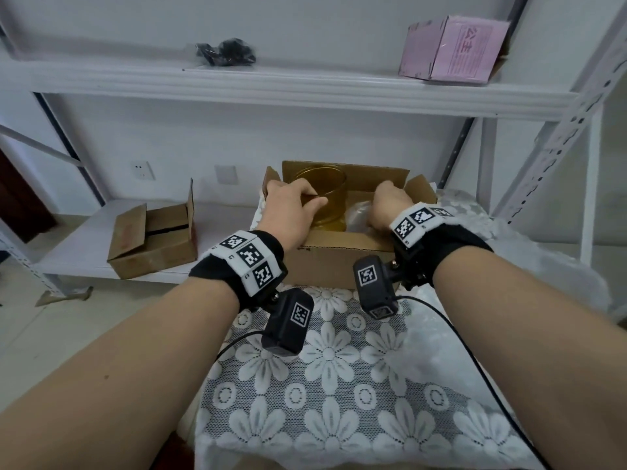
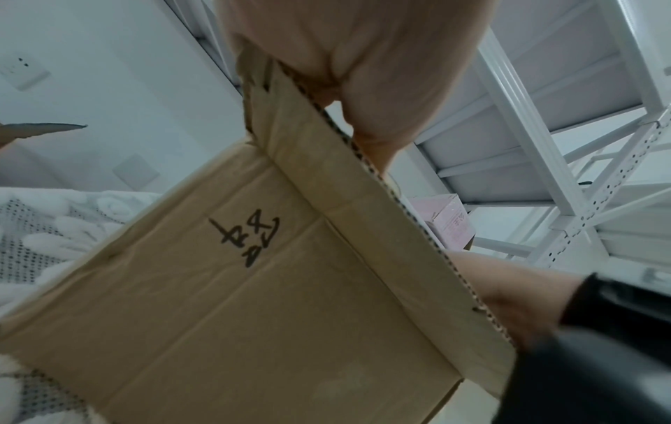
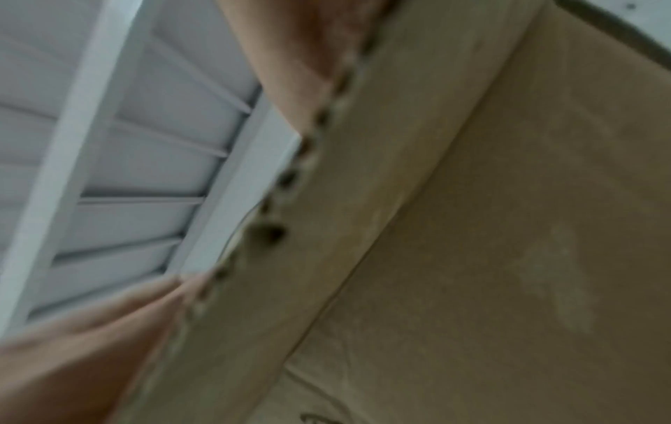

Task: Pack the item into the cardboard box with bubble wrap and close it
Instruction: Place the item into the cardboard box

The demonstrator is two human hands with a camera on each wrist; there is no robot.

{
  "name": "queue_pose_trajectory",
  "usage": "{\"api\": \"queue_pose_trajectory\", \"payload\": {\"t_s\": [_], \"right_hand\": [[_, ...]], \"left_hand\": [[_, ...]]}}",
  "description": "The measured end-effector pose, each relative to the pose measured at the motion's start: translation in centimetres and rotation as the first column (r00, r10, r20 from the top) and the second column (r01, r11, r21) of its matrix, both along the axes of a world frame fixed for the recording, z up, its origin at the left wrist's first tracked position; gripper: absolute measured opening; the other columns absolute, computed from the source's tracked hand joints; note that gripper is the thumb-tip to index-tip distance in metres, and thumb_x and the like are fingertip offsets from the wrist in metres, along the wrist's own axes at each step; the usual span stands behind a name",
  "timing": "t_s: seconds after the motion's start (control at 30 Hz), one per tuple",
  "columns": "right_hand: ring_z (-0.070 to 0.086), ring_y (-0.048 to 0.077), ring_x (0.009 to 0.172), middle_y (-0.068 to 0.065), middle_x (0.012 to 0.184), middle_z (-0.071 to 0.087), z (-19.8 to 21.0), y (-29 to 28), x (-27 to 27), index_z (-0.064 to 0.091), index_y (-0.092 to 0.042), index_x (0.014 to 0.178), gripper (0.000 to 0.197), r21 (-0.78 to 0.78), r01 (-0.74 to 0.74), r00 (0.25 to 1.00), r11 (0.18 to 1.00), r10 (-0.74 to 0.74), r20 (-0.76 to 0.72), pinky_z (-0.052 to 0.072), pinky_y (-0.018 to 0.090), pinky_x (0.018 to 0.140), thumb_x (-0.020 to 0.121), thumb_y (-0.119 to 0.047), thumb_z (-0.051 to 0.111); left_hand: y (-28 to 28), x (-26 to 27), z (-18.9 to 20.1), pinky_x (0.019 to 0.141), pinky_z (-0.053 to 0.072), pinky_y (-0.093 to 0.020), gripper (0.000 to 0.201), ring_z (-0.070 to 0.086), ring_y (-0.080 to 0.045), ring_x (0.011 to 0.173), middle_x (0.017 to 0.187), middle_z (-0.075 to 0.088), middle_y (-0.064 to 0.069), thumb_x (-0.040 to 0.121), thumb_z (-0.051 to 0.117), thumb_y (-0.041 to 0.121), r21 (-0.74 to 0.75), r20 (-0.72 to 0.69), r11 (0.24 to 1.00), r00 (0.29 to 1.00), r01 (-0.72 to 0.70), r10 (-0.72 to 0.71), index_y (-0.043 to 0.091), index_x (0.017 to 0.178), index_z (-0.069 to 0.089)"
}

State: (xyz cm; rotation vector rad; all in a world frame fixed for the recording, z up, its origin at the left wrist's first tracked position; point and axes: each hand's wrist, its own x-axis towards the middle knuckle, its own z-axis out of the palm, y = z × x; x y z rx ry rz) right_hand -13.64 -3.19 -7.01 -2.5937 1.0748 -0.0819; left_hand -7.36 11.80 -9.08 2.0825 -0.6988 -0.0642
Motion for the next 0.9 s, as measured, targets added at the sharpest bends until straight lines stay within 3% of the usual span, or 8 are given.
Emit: {"api": "queue_pose_trajectory", "payload": {"t_s": [0.1,0.23,0.3,0.47,0.57,0.63,0.8,0.9], "right_hand": [[0.055,0.033,0.113,0.017,0.127,0.052,0.1,-0.1,-0.7,0.046,-0.005,0.125,0.041,-0.043,-0.037,0.983,0.998,0.044,0.177,0.047,0.039,0.090,0.086,-0.001,0.059],[0.044,0.026,0.126,0.009,0.141,0.036,1.0,0.0,-1.8,0.036,-0.023,0.141,0.073,0.203,-0.338,0.895,0.919,0.248,0.370,0.045,0.041,0.102,0.079,0.007,0.059],[0.038,0.026,0.130,0.008,0.147,0.026,1.4,0.5,-2.1,0.033,-0.031,0.143,0.078,0.206,-0.474,0.874,0.856,0.429,0.228,0.040,0.039,0.106,0.079,-0.001,0.065],[0.040,0.026,0.130,0.008,0.147,0.032,0.2,0.1,-2.3,0.068,-0.013,0.103,0.022,-0.053,-0.470,0.880,0.881,0.473,0.055,0.033,0.032,0.103,0.084,-0.025,0.070],[0.055,0.026,0.112,0.008,0.122,0.057,-0.7,-0.2,-2.2,0.070,-0.011,0.084,0.011,-0.163,-0.451,0.879,0.878,0.468,0.091,0.042,0.031,0.088,0.084,-0.022,0.071],[0.061,0.027,0.093,0.005,0.095,0.063,-0.6,0.2,-2.0,0.064,-0.014,0.077,0.009,-0.220,-0.437,0.889,0.872,0.456,0.041,0.045,0.032,0.074,0.086,-0.016,0.067],[0.056,0.031,0.079,0.008,0.080,0.054,-0.3,0.9,-0.8,0.053,-0.009,0.074,0.021,-0.244,-0.447,0.894,0.861,0.423,-0.147,0.042,0.033,0.068,0.088,0.004,0.044],[0.062,0.031,0.098,0.014,0.105,0.064,-0.3,0.5,-0.1,0.067,-0.002,0.104,0.021,-0.113,-0.420,0.902,0.901,0.399,-0.166,0.051,0.034,0.081,0.091,0.000,0.049]], "left_hand": [[-0.4,0.2,0.6,0.090,0.053,-0.044,0.013,0.063,-0.028,0.094,0.115,0.051,-0.010,0.086,0.066,0.037,0.053,-0.023,0.998,0.999,0.028,-0.026,0.031,0.076,0.061],[-1.2,-0.2,1.0,0.093,0.051,-0.045,0.018,0.062,-0.027,0.096,0.109,0.060,-0.011,0.084,0.068,0.036,0.147,-0.019,0.985,0.996,0.087,-0.085,0.032,0.069,0.059],[-1.8,-0.5,0.7,0.096,0.047,-0.043,0.018,0.059,-0.027,0.099,0.108,0.060,-0.012,0.085,0.067,0.036,0.198,0.007,0.973,0.992,0.119,-0.123,0.029,0.070,0.059],[-2.3,-1.0,0.4,0.097,0.040,-0.032,0.013,0.053,-0.021,0.112,0.117,0.061,-0.005,0.088,0.065,0.028,0.252,0.044,0.957,0.986,0.147,-0.163,0.024,0.100,0.067],[-1.5,-0.7,0.9,0.090,0.046,-0.033,0.039,0.057,-0.025,0.111,0.124,0.059,-0.006,0.092,0.055,0.014,0.314,0.095,0.949,0.994,0.022,-0.055,0.021,0.130,0.050],[-0.9,-0.7,1.0,0.079,0.047,-0.034,0.042,0.059,-0.028,0.104,0.121,0.060,-0.010,0.090,0.049,0.011,0.439,0.150,0.897,0.989,-0.060,-0.007,0.018,0.132,0.046],[-0.7,-0.7,0.4,0.077,0.046,-0.032,0.040,0.058,-0.027,0.102,0.121,0.059,-0.013,0.091,0.043,0.008,0.489,0.074,0.872,0.996,0.000,-0.041,0.014,0.130,0.047],[-0.6,-0.8,0.1,0.080,0.049,-0.033,0.046,0.059,-0.027,0.102,0.120,0.060,-0.012,0.090,0.042,0.007,0.463,0.082,0.886,0.994,0.020,-0.066,0.016,0.135,0.045]]}}
